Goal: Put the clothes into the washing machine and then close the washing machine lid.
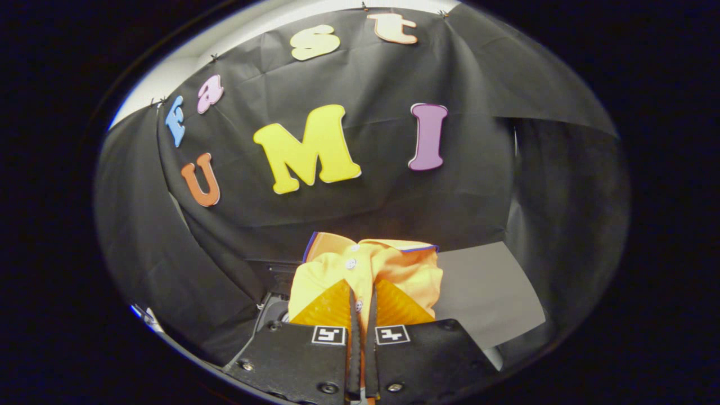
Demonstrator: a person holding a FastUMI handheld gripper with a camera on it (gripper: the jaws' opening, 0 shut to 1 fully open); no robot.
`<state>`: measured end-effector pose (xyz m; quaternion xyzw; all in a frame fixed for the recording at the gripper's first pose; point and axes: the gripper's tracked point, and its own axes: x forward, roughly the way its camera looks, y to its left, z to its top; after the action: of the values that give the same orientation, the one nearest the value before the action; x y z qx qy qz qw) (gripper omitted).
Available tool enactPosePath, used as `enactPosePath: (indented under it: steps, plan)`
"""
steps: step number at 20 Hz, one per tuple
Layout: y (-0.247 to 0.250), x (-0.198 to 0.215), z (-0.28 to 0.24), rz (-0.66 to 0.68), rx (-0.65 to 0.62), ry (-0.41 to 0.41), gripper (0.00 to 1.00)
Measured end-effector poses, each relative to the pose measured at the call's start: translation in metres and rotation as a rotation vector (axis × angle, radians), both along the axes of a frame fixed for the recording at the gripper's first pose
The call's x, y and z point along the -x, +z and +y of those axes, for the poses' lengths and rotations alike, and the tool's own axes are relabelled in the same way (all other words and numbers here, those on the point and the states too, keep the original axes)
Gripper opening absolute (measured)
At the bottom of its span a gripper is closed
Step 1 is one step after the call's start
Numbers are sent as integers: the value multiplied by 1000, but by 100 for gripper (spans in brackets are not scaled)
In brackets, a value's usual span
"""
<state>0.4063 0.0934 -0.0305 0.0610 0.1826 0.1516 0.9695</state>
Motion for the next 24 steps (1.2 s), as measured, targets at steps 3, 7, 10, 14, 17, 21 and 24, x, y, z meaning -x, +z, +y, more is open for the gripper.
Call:
enactPosePath:
  steps: [3, 7, 10, 14, 17, 21, 24]
  plan:
    - [16, 21, 24, -15, -23, 3, 6]
    - [34, 50, 65, -40, -36, 31, 6]
    - [43, 71, 100, -59, -48, 49, 6]
    - [42, 93, 141, -53, -80, 65, 6]
    - [33, 101, 171, -34, -80, 75, 6]
    - [13, 92, 206, 8, -90, 73, 6]
    - [-9, 79, 226, 53, -102, 74, 7]
